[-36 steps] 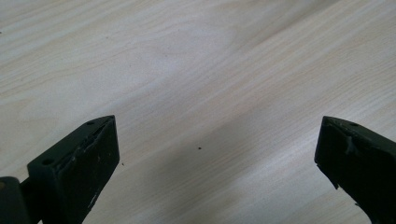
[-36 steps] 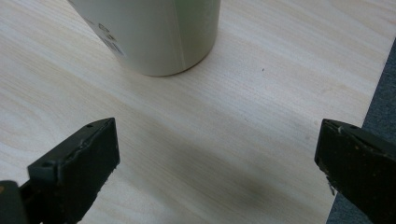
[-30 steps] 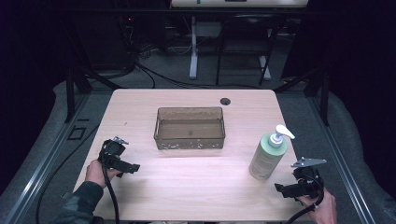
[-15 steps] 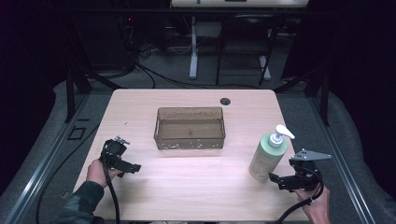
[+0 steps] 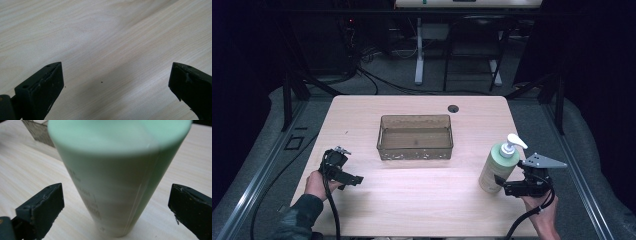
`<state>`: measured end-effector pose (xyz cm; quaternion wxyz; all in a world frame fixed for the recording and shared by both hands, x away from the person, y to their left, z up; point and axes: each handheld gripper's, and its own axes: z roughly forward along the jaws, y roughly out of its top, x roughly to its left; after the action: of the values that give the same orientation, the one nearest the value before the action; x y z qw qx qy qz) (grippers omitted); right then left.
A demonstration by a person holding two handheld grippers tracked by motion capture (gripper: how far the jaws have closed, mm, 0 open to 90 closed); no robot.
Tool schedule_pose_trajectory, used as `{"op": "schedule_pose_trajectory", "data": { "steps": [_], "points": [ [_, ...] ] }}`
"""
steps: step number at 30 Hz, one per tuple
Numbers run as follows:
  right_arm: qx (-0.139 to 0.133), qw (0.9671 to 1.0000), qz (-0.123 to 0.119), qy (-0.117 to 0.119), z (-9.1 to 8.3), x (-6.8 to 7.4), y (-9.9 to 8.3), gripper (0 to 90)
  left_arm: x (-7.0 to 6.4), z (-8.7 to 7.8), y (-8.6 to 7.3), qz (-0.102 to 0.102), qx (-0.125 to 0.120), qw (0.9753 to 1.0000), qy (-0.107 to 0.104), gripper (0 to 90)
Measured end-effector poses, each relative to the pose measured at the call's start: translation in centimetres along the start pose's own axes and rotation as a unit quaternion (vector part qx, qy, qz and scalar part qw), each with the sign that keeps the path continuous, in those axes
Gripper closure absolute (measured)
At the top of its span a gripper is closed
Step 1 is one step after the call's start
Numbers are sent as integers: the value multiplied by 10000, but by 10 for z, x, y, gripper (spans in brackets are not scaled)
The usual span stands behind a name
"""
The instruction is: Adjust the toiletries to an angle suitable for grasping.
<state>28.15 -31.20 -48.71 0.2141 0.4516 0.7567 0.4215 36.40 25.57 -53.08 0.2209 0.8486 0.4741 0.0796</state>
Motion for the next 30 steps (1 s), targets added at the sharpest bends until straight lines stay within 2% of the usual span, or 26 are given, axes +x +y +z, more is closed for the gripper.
{"op": "schedule_pose_trajectory", "data": {
  "steps": [1,8,15,20,30],
  "points": [
    [-139,9999,-28,3,0,0,2,25,0,-1,0,-27,-31,10000,9,0],
    [-336,9994,-69,98,6,-1,7,108,2,-2,-1,-66,-40,10000,-10,0],
    [-344,9993,-112,29,12,3,8,111,3,-2,-2,-39,-28,10000,-13,0],
    [-337,9992,-175,102,16,8,11,114,3,-2,-2,-11,-47,10000,-15,0],
    [-279,9986,-342,281,34,26,22,116,2,-4,-2,-11,-83,10000,-34,0]
  ]
}}
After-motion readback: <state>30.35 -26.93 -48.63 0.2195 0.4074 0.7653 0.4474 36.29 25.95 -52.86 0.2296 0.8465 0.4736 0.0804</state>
